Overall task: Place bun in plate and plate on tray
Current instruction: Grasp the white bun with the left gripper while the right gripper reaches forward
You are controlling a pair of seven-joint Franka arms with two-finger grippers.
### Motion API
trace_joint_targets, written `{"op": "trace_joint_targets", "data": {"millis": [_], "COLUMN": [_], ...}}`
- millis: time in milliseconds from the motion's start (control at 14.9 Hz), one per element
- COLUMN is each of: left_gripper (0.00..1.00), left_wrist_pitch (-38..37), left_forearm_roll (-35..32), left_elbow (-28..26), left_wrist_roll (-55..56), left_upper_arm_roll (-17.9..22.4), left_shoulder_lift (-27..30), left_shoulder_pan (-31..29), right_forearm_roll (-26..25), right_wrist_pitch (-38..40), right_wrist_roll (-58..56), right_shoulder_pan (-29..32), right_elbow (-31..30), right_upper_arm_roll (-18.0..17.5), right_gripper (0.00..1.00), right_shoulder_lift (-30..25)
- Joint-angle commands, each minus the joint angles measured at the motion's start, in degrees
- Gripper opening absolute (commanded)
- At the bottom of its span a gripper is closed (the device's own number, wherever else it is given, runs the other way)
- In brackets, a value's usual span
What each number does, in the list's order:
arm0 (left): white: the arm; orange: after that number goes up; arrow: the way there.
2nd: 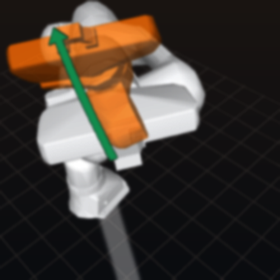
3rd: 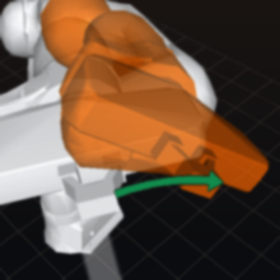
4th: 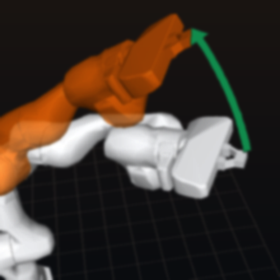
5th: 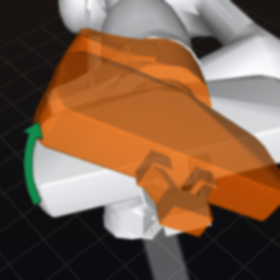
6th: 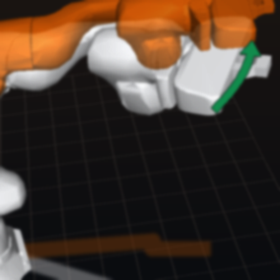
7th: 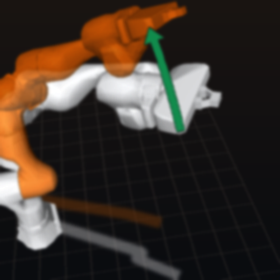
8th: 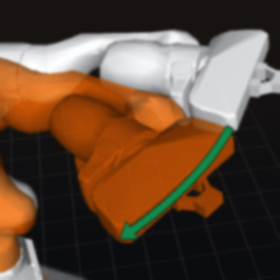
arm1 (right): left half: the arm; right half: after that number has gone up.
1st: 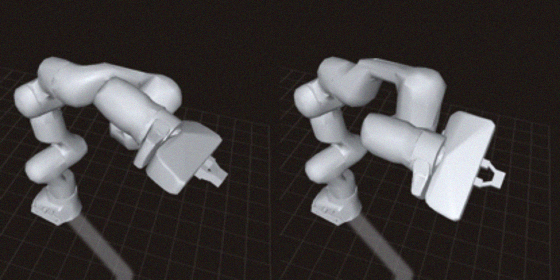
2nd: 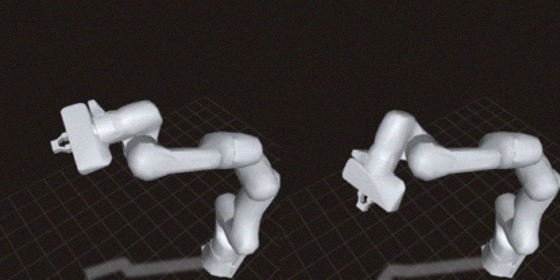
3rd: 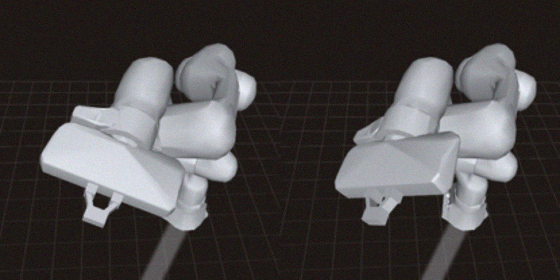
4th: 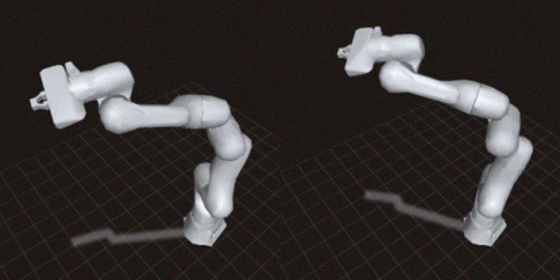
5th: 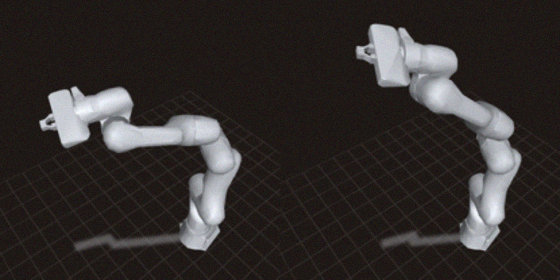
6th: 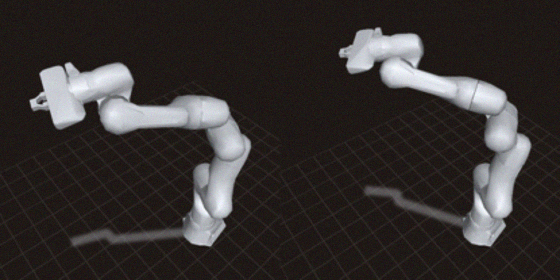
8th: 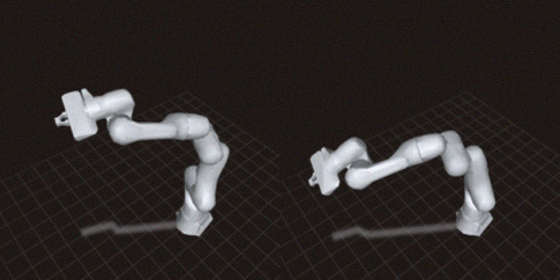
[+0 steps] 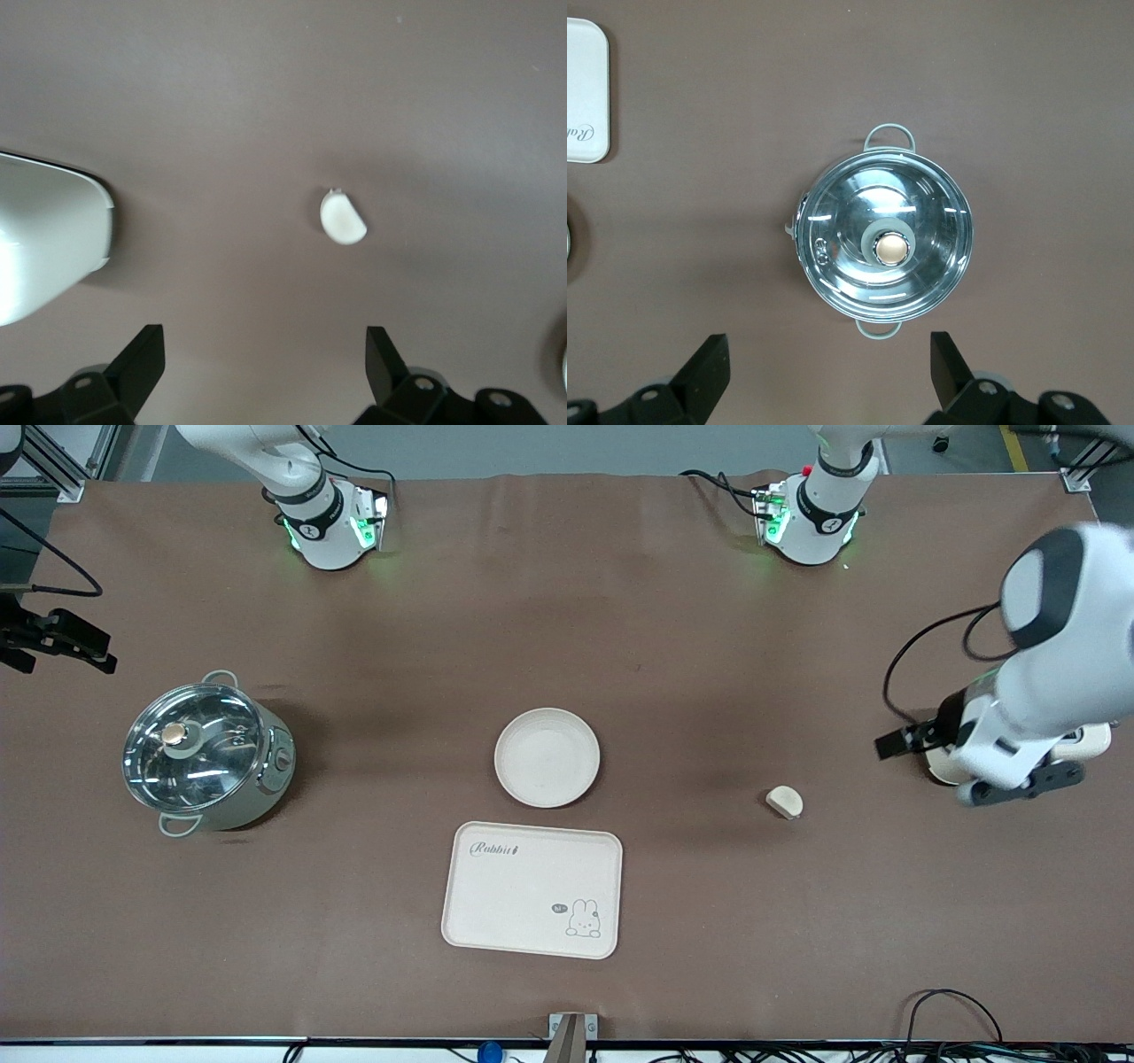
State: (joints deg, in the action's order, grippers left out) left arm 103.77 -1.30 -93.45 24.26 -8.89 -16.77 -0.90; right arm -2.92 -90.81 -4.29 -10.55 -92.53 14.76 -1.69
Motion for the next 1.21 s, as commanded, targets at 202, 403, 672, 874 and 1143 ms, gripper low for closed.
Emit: {"op": "trace_joint_targets", "data": {"millis": [202,403,672,874,1143], "left_gripper": [1.00,1.00,0.98,0.89,0.62], "left_wrist_pitch": [13.63,22.68,29.37,32.81,33.08], "left_forearm_roll": [0.24,0.59,0.77,0.77,0.15], "left_elbow": [-7.96,-12.80,-12.72,-12.72,-12.55], "left_wrist_roll": [9.04,12.90,20.11,24.95,24.96], "left_upper_arm_roll": [-0.25,-0.34,-0.34,-0.34,-0.25], "left_shoulder_lift": [-6.51,-8.80,-14.33,-17.67,-18.83], "left_shoulder_pan": [0.38,0.73,3.44,5.21,5.04], "right_forearm_roll": [2.03,11.85,15.14,22.92,26.65], "right_wrist_pitch": [-2.09,-4.01,-15.51,-21.23,-32.73], "right_wrist_roll": [0.34,0.16,0.16,0.25,0.34], "right_shoulder_pan": [-1.57,-2.02,-5.78,-8.34,-12.90], "right_elbow": [-1.86,-6.67,-16.87,-19.52,-23.57], "right_upper_arm_roll": [-0.17,-0.17,-0.17,-0.17,-0.26], "right_gripper": [1.00,1.00,1.00,1.00,1.00], "right_shoulder_lift": [-0.35,0.54,2.03,6.59,11.34]}}
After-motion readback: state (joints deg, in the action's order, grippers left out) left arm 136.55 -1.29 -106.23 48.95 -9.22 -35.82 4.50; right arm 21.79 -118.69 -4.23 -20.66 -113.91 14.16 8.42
